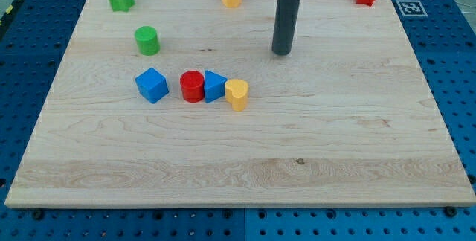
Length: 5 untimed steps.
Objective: Place the red circle towards the center left
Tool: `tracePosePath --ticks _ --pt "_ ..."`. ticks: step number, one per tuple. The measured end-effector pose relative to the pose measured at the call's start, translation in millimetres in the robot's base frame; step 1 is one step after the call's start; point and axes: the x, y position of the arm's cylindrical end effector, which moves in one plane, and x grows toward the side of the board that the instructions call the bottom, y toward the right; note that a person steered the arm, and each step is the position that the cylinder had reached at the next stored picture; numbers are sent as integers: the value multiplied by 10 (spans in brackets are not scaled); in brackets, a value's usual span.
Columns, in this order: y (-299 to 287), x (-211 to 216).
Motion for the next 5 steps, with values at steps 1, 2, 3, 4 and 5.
tracePosePath --ticks 1,2,3,4,5 --pt "-202 525" --pt "-382 1119" --pt "-581 1642" --pt "-1029 1743" --pt "-1253 1462"
